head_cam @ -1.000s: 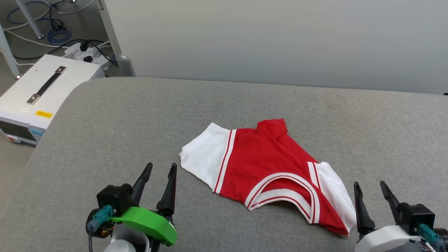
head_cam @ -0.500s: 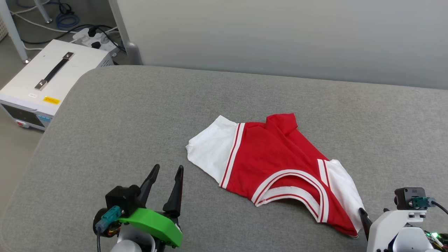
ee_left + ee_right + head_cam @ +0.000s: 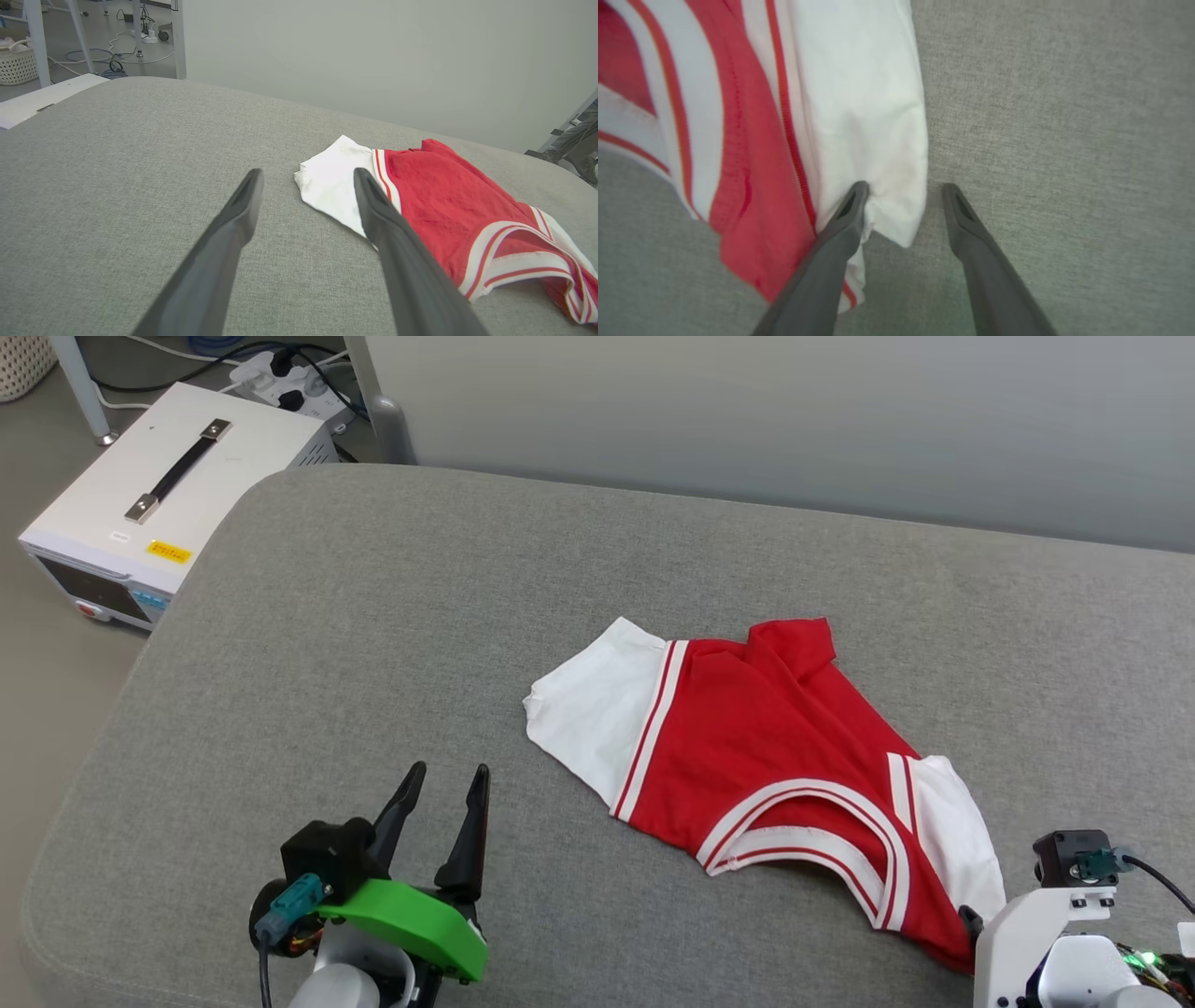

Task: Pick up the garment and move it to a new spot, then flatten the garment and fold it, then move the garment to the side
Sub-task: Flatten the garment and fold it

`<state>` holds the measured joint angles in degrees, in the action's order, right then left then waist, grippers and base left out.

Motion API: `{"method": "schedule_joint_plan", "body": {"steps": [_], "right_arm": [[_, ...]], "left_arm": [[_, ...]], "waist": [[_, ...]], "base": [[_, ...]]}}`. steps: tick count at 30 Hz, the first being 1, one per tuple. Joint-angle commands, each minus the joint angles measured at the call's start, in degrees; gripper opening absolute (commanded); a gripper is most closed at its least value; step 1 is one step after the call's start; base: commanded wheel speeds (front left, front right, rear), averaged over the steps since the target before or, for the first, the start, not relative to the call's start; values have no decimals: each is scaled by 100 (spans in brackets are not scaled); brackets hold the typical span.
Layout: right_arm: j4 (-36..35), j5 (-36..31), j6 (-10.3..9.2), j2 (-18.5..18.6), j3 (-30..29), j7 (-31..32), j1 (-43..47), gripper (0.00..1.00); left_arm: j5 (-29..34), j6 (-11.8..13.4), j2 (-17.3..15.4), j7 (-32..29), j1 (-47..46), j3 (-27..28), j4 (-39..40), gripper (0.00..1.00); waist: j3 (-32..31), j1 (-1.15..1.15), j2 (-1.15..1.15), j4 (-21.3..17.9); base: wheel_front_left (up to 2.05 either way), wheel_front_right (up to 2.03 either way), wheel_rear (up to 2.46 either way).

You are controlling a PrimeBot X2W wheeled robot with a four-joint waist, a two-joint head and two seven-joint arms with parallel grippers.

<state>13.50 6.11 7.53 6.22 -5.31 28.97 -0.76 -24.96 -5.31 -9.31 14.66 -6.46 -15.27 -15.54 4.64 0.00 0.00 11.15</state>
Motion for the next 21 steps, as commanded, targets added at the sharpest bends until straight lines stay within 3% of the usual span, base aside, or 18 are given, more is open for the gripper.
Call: {"method": "schedule_joint_plan", "body": {"steps": [1,6,14,21], "right_arm": [[135,-27,-4,18,42,-34,-26,0],[38,-90,-4,228,-86,-291,-77,0],[-459,-348,-4,1086,-507,-368,-63,0],[9,-459,-4,1504,-542,-568,-171,0]], "left_arm": [[56,-28,31,34,-94,47,-18,100],[96,-59,79,34,-65,145,-98,100],[162,-118,181,34,-92,194,-152,100],[199,-157,247,34,-156,155,-238,100]], "waist": [[3,0,0,-14],[-72,0,0,-144],[-91,0,0,-351],[-19,0,0,-379]], "base": [[0,0,0],[0,0,0],[0,0,0],[0,0,0]]}}
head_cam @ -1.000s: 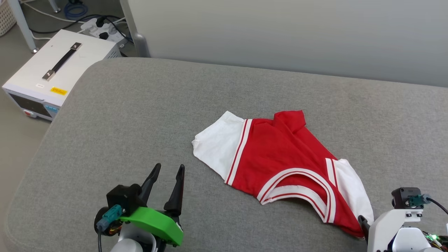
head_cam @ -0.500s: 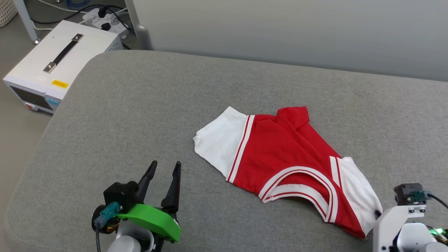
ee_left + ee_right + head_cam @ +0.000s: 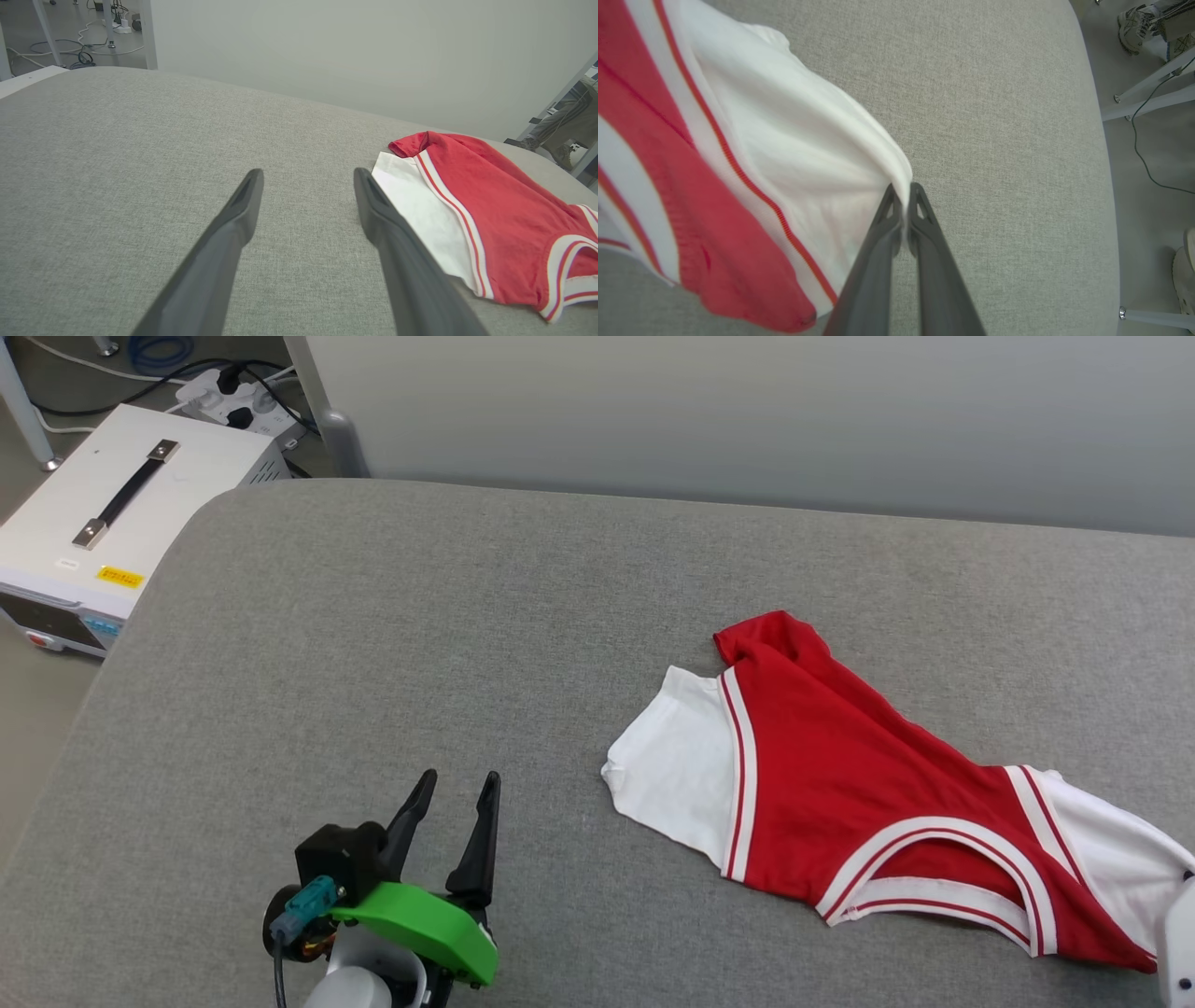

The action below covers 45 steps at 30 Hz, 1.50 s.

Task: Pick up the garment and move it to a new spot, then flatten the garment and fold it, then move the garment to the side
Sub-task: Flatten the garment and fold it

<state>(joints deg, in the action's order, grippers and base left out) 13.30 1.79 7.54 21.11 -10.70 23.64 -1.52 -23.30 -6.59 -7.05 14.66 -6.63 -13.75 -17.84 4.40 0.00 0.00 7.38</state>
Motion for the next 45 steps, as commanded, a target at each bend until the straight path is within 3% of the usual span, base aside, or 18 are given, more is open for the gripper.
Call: {"method": "schedule_joint_plan", "body": {"steps": [1,2,3,12,22,27,31,34,40,45], "right_arm": [[154,-47,-5,30,11,-94,-131,26],[236,-78,-5,41,32,-164,-163,71],[344,-93,-5,10,8,-255,-206,100],[428,-167,-5,-366,-30,-1229,-326,100],[-471,6,-5,-1219,-176,-2348,153,100],[-825,132,-5,-1442,-130,-2686,247,100],[-1010,190,-5,-1478,-19,-2762,258,100],[-1107,202,-5,-1475,28,-2782,251,100],[-1119,198,-5,-1502,120,-2807,217,100],[-1089,192,-5,-1525,230,-2836,176,100]], "left_arm": [[35,-35,26,34,-146,-6,-36,100],[36,-39,29,34,-152,-13,-57,100],[37,-43,32,34,-159,-18,-78,100],[37,-63,47,34,-151,7,-142,100],[-21,-78,106,34,-71,-73,-133,100],[-109,-82,77,-73,-177,-166,-123,100],[-82,-79,-44,-702,-453,-352,-99,100],[-60,6,-113,-1661,-730,-530,-211,100],[-2,389,-150,-3174,-1184,-711,-466,100],[130,724,-166,-3539,-1438,-716,-710,100]], "waist": [[10,0,0,-4],[12,0,0,-5],[9,0,0,-10],[-115,0,0,-189],[-187,0,0,-459],[-64,0,0,-624],[66,0,0,-749],[160,0,0,-836],[328,0,0,-1014],[470,0,0,-1157]], "base": [[0,0,0],[0,0,0],[0,0,0],[0,0,0],[0,0,0],[0,0,0],[0,0,0],[0,0,0],[0,0,0],[0,0,0]]}}
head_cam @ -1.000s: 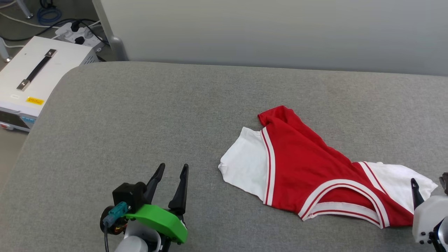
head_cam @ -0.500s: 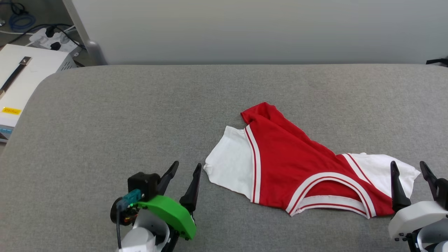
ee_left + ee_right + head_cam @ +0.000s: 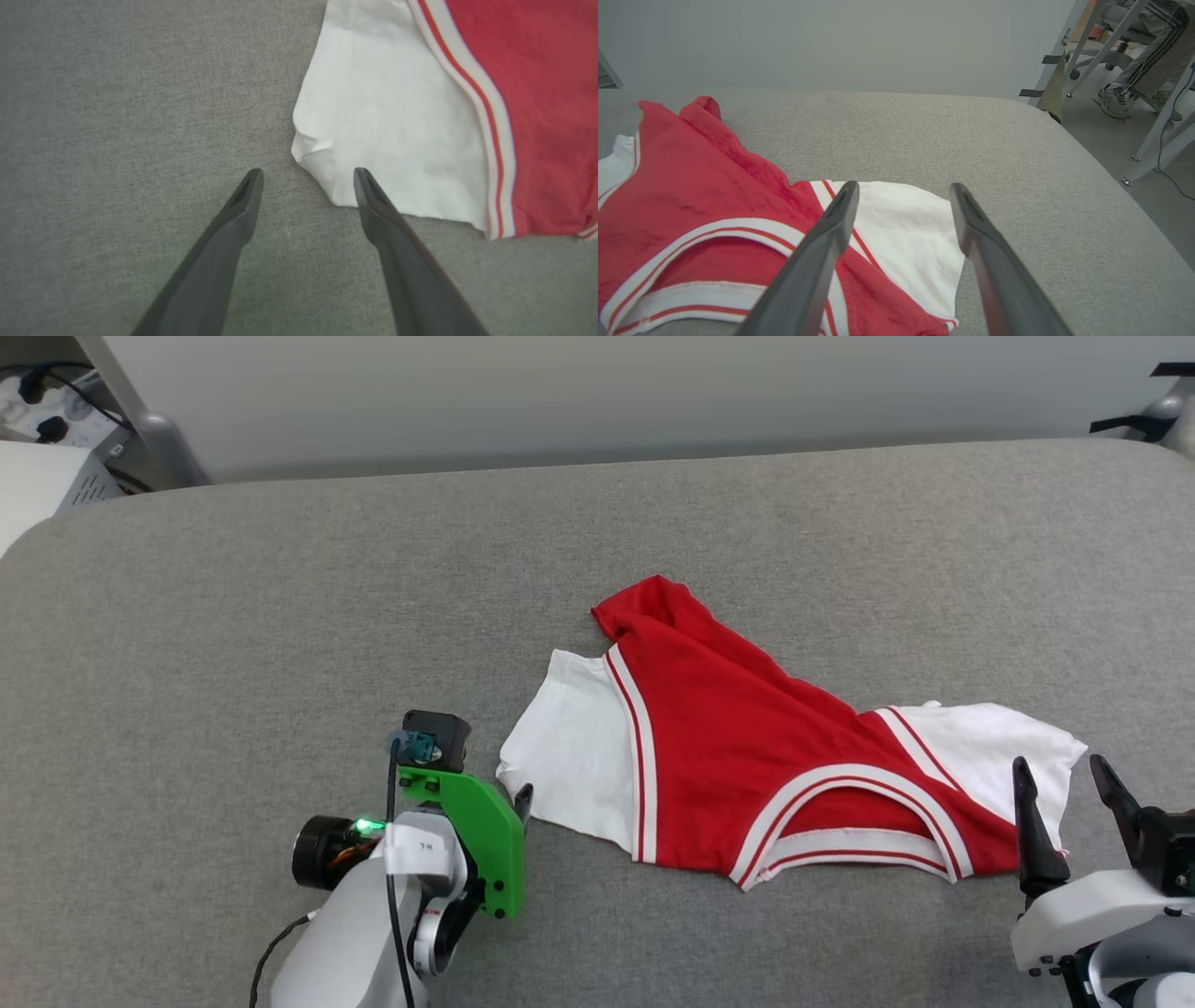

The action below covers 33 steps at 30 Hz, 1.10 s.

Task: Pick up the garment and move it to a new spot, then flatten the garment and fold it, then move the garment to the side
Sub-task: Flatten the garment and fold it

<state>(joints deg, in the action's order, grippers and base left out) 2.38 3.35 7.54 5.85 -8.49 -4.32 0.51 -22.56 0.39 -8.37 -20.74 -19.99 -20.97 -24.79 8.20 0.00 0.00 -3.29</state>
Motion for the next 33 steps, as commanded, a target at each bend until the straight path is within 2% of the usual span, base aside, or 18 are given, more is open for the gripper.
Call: {"method": "schedule_joint_plan", "body": {"steps": [1,9,13,14,15,24,28,33], "right_arm": [[10,36,-5,0,27,-47,-38,100],[108,73,-5,43,21,-124,-92,100],[157,65,-5,37,43,-128,-95,100],[167,60,-5,36,47,-127,-97,100],[181,52,-5,34,47,-120,-99,100],[291,39,-5,42,-5,-21,-9,100],[379,37,-5,31,-71,90,82,100],[520,-14,-5,-32,-177,372,219,100]], "left_arm": [[71,87,-30,12,-144,25,-77,100],[132,190,36,153,-318,-55,-766,100],[71,125,59,108,-319,-92,-1084,100],[48,90,62,90,-312,-104,-1151,45],[5,43,66,121,-303,-103,-1207,0],[-393,4,-68,541,-18,278,-782,0],[-658,118,-206,632,422,584,-258,0],[-796,297,-494,462,1114,787,580,0]], "waist": [[121,0,0,-117],[271,0,0,-216],[262,0,0,-197],[251,0,0,-188],[226,0,0,-165],[-53,0,0,41],[-216,0,0,187],[-332,0,0,399]], "base": [[0,0,0],[0,0,0],[0,0,0],[0,0,0],[0,0,0],[0,0,0],[0,0,0],[0,0,0]]}}
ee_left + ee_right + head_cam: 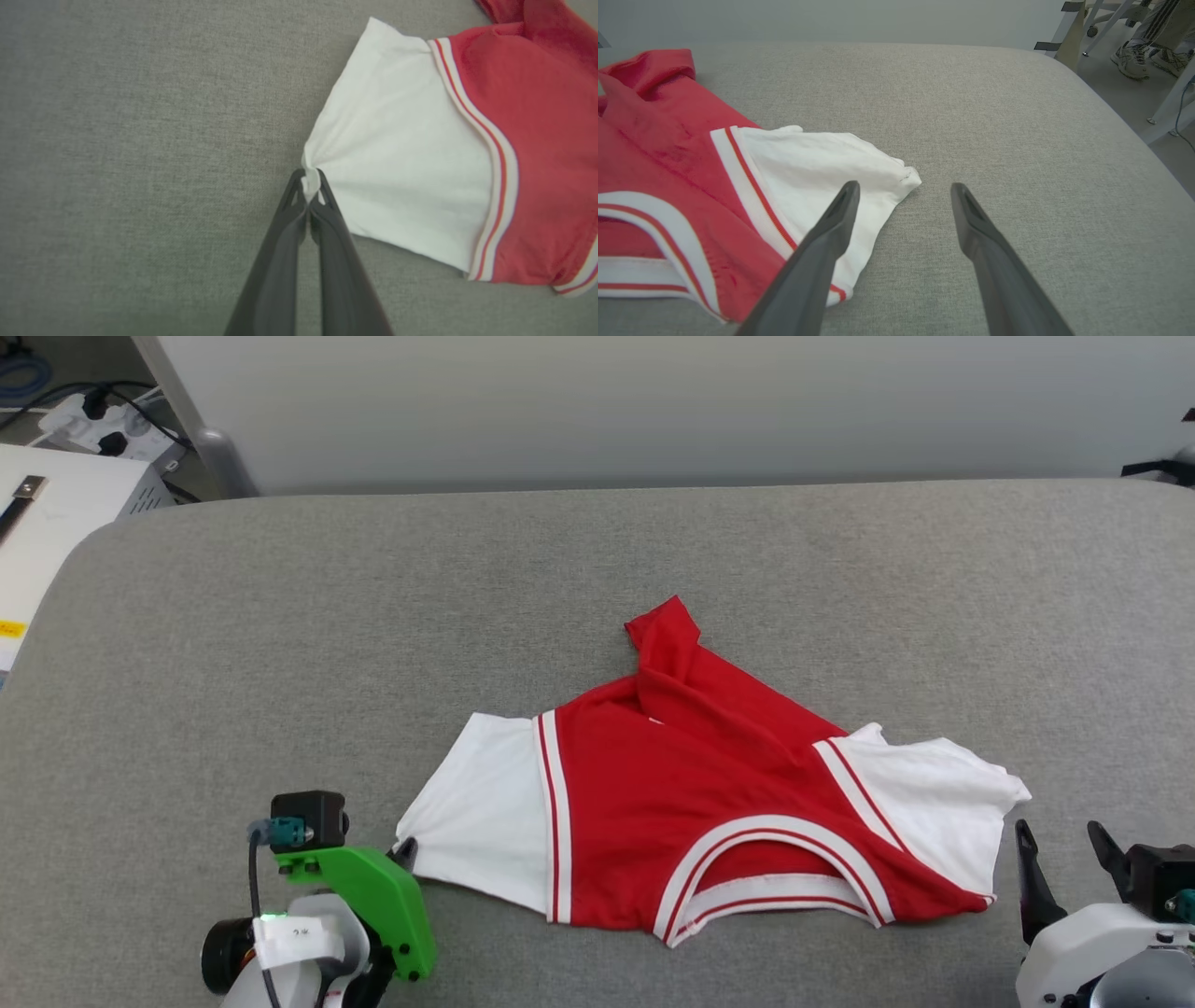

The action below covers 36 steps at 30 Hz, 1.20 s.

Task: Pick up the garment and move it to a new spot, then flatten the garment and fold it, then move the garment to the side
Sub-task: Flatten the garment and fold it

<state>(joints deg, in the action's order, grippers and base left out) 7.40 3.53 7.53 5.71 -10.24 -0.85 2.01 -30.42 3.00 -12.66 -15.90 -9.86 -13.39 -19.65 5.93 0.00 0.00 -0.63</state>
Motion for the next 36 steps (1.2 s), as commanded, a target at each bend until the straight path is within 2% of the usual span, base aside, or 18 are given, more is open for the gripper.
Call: {"method": "schedule_joint_plan", "body": {"steps": [1,2,5,12,13,14,20,24,31,36], "right_arm": [[35,-31,-4,-27,-8,72,87,100],[96,-40,-4,-61,-60,246,145,100],[157,-38,-4,-82,-40,414,168,100],[53,-18,-4,25,-76,735,162,100],[26,-9,-4,54,-76,784,157,100],[-11,1,-4,100,-60,855,153,100],[-252,133,-4,486,58,1364,78,100],[-273,331,-4,878,232,2020,-70,100],[-1,706,-4,1489,461,3224,-557,100],[372,785,-4,1641,449,3705,-818,100]], "left_arm": [[-34,48,-109,-72,212,45,214,0],[-128,65,-206,-332,560,30,605,0],[-154,30,-249,-563,781,-97,803,0],[-178,-37,-194,-605,903,-259,1142,0],[-146,-27,-202,-557,903,-263,1157,60],[-115,0,-194,-489,901,-256,1167,100],[5,-40,-157,-105,787,-282,1304,100],[32,-80,-139,36,711,-307,1391,100],[31,-109,-121,12,627,-394,1543,100],[24,-98,-111,22,617,-422,1568,100]], "waist": [[-120,0,0,165],[-170,0,0,271],[-194,0,0,324],[-187,0,0,473],[-185,0,0,495],[-178,0,0,521],[-132,0,0,711],[-57,0,0,872],[105,0,0,1191],[216,0,0,1359]], "base": [[0,0,0],[0,0,0],[0,0,0],[0,0,0],[0,0,0],[0,0,0],[0,0,0],[0,0,0],[0,0,0],[0,0,0]]}}
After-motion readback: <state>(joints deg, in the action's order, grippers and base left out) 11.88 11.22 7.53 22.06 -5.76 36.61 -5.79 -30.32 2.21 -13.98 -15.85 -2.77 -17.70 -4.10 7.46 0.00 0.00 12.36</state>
